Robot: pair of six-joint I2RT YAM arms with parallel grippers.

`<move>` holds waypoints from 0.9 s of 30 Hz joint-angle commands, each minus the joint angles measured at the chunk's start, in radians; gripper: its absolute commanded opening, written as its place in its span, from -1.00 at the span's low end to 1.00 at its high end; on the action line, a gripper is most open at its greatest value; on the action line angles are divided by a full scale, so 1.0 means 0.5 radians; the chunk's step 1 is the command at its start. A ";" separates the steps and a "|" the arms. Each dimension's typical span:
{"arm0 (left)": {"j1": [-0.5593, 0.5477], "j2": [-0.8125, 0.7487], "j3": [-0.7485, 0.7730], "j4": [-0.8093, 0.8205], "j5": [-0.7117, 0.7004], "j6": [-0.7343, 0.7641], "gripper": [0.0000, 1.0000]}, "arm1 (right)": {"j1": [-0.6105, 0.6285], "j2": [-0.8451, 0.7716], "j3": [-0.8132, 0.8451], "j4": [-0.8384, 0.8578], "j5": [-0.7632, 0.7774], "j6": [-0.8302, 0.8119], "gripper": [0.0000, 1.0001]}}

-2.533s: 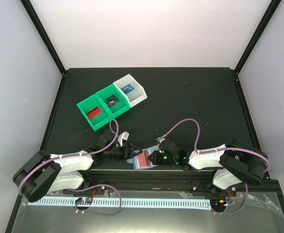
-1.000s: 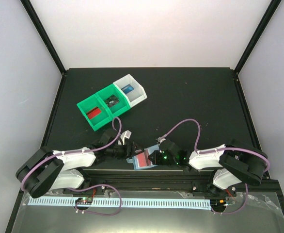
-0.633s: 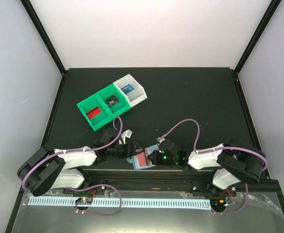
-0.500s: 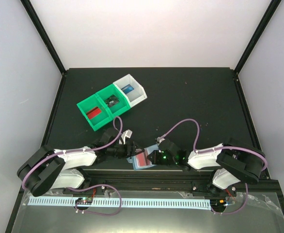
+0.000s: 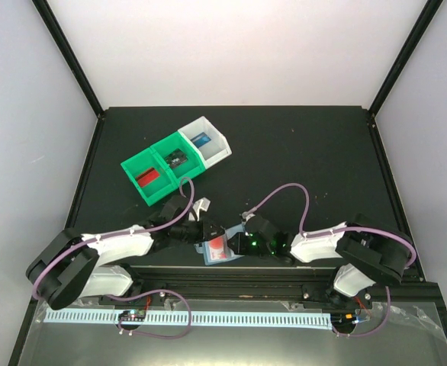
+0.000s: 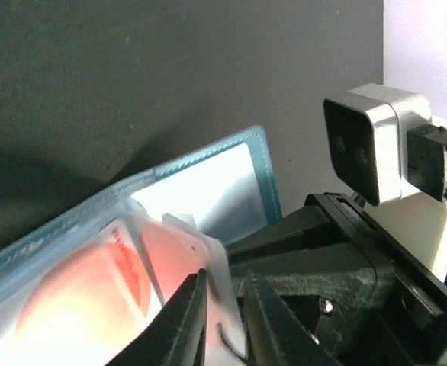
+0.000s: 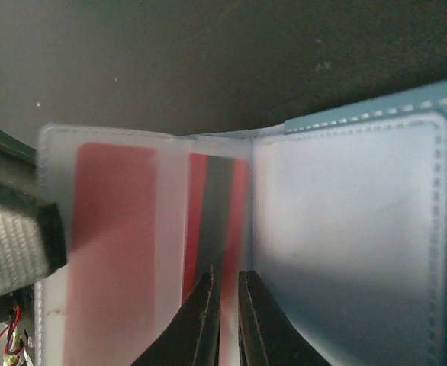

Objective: Take the credit cards out of the card holder

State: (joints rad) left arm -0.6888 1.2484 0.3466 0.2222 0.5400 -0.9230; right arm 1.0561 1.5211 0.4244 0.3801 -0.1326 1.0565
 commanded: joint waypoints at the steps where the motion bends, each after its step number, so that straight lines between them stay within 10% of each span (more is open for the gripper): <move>1: -0.005 0.035 0.161 -0.217 -0.130 0.114 -0.83 | 0.011 0.046 0.098 0.035 0.049 -0.043 -0.77; 8: -0.002 0.049 0.289 -0.353 -0.176 0.190 -0.95 | 0.011 0.024 0.077 0.016 0.088 -0.047 -0.64; 16: -0.016 0.171 0.227 -0.113 -0.030 0.076 -0.48 | 0.008 -0.045 0.079 -0.149 0.154 -0.167 -0.47; 27: -0.107 0.201 0.236 0.099 0.101 -0.084 -0.41 | 0.008 -0.220 0.006 -0.285 0.404 -0.277 -0.51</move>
State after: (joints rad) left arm -0.7166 1.3449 0.4549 0.2066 0.5583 -0.9298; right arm 1.0557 1.4429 0.4442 0.2722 -0.0174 0.9581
